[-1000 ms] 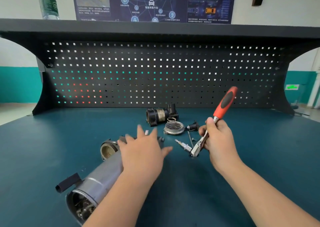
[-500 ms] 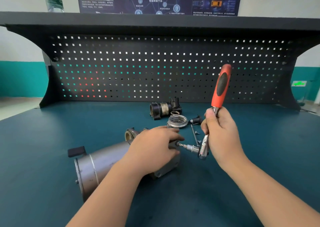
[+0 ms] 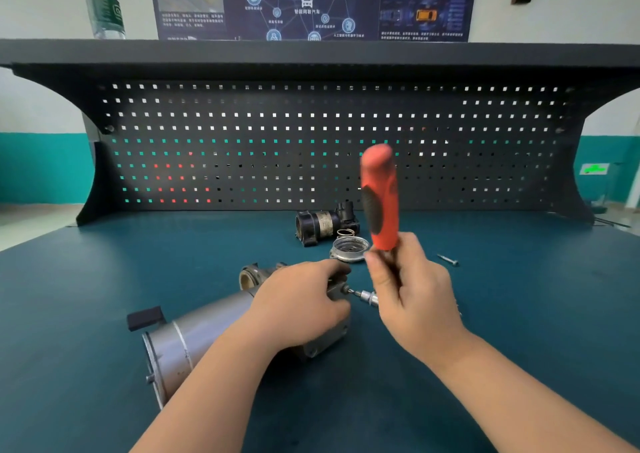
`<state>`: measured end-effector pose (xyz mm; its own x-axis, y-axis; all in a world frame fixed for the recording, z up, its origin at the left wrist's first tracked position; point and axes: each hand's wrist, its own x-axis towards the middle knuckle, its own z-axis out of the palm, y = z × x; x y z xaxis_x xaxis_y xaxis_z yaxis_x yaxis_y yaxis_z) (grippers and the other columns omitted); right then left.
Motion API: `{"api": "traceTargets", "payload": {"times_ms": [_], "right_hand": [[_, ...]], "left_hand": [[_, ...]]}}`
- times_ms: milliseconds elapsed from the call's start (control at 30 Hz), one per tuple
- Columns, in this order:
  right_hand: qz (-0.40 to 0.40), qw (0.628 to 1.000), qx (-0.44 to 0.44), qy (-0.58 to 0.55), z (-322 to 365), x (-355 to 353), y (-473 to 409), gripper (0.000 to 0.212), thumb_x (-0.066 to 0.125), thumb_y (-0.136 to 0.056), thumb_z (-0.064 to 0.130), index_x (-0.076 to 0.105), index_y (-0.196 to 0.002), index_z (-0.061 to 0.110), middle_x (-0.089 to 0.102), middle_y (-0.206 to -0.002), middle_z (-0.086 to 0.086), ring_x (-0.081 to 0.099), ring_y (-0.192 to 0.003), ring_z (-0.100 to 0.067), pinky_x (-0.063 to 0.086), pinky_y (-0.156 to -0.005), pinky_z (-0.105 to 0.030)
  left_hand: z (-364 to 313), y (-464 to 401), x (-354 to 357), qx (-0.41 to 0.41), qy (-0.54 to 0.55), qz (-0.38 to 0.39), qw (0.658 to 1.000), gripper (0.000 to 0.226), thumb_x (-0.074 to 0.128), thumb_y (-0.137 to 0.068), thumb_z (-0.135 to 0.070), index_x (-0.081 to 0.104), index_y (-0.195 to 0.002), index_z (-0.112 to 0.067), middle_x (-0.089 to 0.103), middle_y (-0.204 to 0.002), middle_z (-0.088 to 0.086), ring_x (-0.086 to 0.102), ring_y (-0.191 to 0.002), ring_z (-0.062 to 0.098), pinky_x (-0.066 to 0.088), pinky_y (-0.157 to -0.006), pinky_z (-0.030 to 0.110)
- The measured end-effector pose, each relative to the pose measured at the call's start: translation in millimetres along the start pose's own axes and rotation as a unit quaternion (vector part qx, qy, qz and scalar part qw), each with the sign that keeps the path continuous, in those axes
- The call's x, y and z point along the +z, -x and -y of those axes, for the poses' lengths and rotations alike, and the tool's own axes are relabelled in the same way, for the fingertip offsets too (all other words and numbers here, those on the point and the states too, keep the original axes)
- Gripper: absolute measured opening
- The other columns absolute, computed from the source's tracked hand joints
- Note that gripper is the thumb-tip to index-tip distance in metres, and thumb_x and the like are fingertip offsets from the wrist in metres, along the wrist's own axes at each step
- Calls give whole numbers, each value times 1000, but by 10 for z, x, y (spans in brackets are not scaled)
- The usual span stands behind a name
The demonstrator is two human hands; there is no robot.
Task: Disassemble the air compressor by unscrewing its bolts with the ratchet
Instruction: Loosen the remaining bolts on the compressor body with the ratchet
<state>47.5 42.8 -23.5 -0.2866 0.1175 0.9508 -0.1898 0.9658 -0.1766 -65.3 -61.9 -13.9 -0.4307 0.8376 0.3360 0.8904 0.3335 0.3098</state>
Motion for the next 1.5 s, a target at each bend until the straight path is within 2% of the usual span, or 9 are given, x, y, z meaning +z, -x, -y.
{"api": "traceTargets", "payload": {"times_ms": [100, 267, 333, 400, 500, 800, 1000, 1267, 1500], "right_hand": [[22, 998, -59, -8, -10, -8, 12, 14, 42, -98, 31, 45, -96, 19, 31, -72, 23, 39, -55, -4, 28, -56, -7], [41, 997, 29, -57, -50, 37, 40, 8, 48, -92, 32, 44, -98, 29, 43, -60, 26, 45, -54, 7, 31, -57, -3], [63, 995, 39, -67, -59, 43, 41, 7, 46, -92, 34, 44, -99, 33, 51, -68, 25, 46, -58, 9, 32, -58, -3], [74, 995, 37, -58, -58, 39, 30, 8, 46, -92, 35, 41, -95, 41, 51, -71, 23, 45, -61, 9, 31, -58, -3], [64, 997, 32, -43, -54, 38, -2, 9, 46, -91, 34, 40, -91, 41, 42, -72, 19, 43, -70, 13, 32, -64, -2], [85, 994, 13, -67, -119, 37, -18, 6, 47, -93, 27, 47, -96, 32, 41, -86, 23, 43, -79, 11, 33, -72, -3], [82, 995, 27, -45, -94, 35, -6, 3, 46, -92, 32, 45, -90, 31, 43, -79, 19, 45, -72, 6, 34, -66, -6], [-14, 939, 335, -71, -276, 30, -102, 22, 45, -97, 30, 47, -79, 17, 54, -63, 4, 44, -48, -3, 38, -52, -25], [-14, 924, 371, -87, -323, 45, -82, 22, 37, -101, 28, 40, -82, 20, 59, -61, 3, 45, -44, -5, 39, -46, -19]], "left_hand": [[-30, 12, -15, 22, -17, -3, 1000, 36, 54, -77, -34, 53, -112, -43, 65, -101, -12, 58, -97, 15, 43, -74, 26], [-149, 63, -23, 79, 80, -37, 993, 29, 53, -80, -18, 60, -101, -36, 65, -100, -16, 50, -119, 13, 33, -107, 31], [-273, 97, 12, 14, 142, -168, 975, 21, 51, -79, -11, 65, -85, -25, 68, -85, -13, 56, -95, 2, 41, -85, 16], [-436, 141, 55, -141, 294, -261, 909, 20, 47, -80, -8, 58, -71, -22, 64, -67, -8, 58, -71, 4, 43, -65, 15], [-620, 160, 179, -286, 591, -161, 737, 14, 41, -86, -4, 51, -86, -13, 61, -69, 7, 60, -53, 21, 48, -49, 30], [-572, 20, 381, -357, 795, -19, 491, 30, 63, -88, -30, 67, -103, -5, 71, -98, 8, 66, -87, 20, 54, -76, 30], [-516, -25, 443, -346, 797, 15, 495, 16, 66, -86, -20, 71, -93, -6, 74, -89, 9, 68, -91, 18, 55, -78, 29], [-501, -64, 463, -362, 805, -12, 469, 9, 67, -85, -11, 66, -84, -2, 72, -74, 11, 66, -74, 21, 52, -65, 28], [-518, -46, 448, -351, 766, -2, 538, 13, 63, -88, -10, 66, -94, 1, 71, -93, 16, 67, -88, 26, 55, -79, 35]]}}
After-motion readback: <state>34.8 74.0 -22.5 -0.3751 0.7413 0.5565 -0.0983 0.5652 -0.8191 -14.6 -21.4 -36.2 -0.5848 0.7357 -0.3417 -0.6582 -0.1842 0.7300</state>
